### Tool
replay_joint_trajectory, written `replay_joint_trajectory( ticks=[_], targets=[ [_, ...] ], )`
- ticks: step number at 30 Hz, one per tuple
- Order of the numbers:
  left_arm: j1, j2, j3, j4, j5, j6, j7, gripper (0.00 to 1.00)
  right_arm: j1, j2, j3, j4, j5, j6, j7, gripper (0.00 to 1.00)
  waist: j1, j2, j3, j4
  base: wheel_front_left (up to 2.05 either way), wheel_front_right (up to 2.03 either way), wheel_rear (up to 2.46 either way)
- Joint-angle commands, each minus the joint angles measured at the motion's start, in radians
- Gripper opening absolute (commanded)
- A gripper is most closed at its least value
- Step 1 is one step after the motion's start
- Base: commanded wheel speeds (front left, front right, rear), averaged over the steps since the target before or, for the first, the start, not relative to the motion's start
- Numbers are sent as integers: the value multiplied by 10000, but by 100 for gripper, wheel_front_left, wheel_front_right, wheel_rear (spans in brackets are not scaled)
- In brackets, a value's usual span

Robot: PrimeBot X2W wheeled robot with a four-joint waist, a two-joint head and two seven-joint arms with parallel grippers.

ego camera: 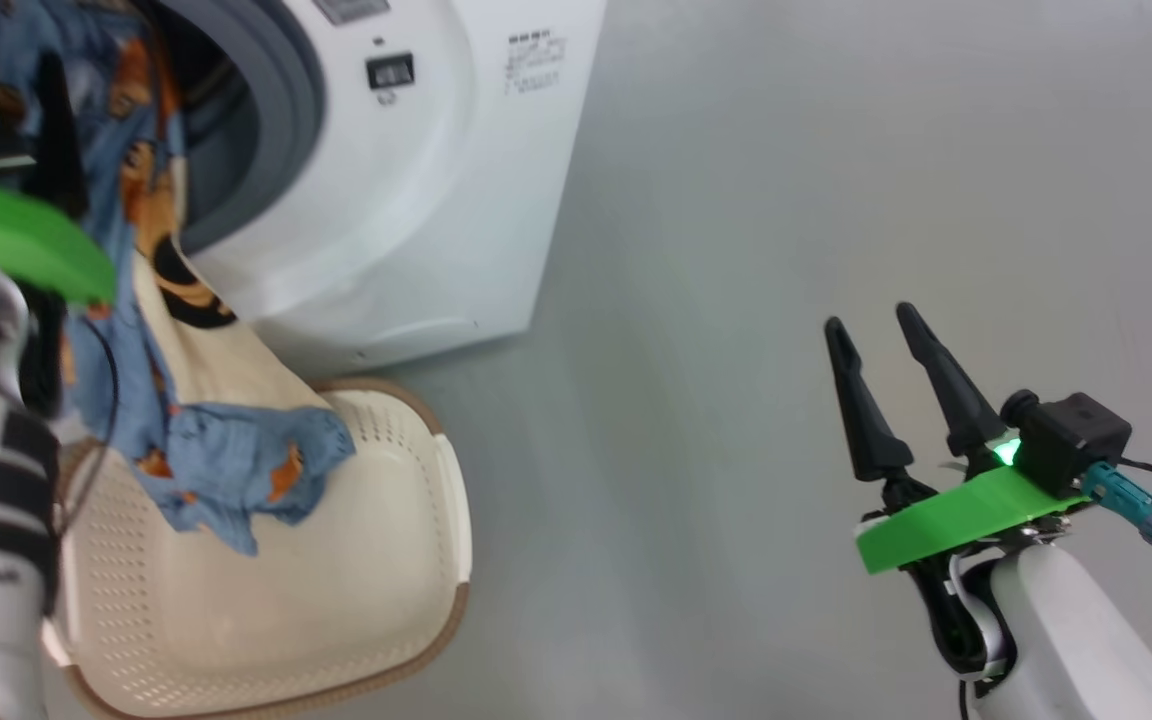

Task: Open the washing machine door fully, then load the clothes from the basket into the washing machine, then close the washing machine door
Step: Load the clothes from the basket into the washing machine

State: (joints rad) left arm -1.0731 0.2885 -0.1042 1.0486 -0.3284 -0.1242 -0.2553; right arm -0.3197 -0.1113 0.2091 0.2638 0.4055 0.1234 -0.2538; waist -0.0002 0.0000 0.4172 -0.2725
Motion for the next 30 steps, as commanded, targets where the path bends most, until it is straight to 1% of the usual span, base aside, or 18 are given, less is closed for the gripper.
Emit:
replay_joint_trajectory(
  ticks=[1, 6, 14, 17, 18, 19, 24, 30],
  targets=[
    [406, 379, 189, -416, -96, -22, -62, 100, 243, -176, 71, -139, 129, 73, -80, 100, 2, 0, -733, 327, 0, 0, 0],
    [1763, 240, 234, -1316, -248, -51, -63, 100, 509, -374, -59, -24, 236, 73, -80, 100, 2, 0, -1412, 630, 0, 0, 0],
    [3926, -207, 1, -3184, -409, -62, -64, 100, 922, -696, -195, 106, 363, 73, -80, 100, 2, 0, -2283, 1248, 0, 0, 0],
    [4645, -293, 85, -3773, -472, -63, -64, 100, 1029, -806, -187, 141, 404, 73, -80, 100, 2, 0, -2545, 1437, 0, 0, 0],
    [4645, -293, 85, -3773, -472, -63, -64, 100, 1029, -806, -187, 141, 404, 73, -80, 100, 2, 0, -2545, 1437, 0, 0, 0],
    [5107, -347, 210, -4146, -489, -63, -64, 100, 1087, -877, -192, 165, 431, 73, -80, 100, 2, 0, -2708, 1529, 0, 0, 0],
    [6274, -469, 669, -5097, -524, -62, -64, 100, 1275, -1090, -127, 247, 391, 73, -80, 100, 2, 0, -3107, 1669, 0, 0, 0],
    [7404, -565, 1078, -5789, -471, 22, -64, 100, 1395, -1318, -41, 307, 411, 73, -80, 100, 2, 0, -3497, 1652, 0, 0, 0]
  ],
)
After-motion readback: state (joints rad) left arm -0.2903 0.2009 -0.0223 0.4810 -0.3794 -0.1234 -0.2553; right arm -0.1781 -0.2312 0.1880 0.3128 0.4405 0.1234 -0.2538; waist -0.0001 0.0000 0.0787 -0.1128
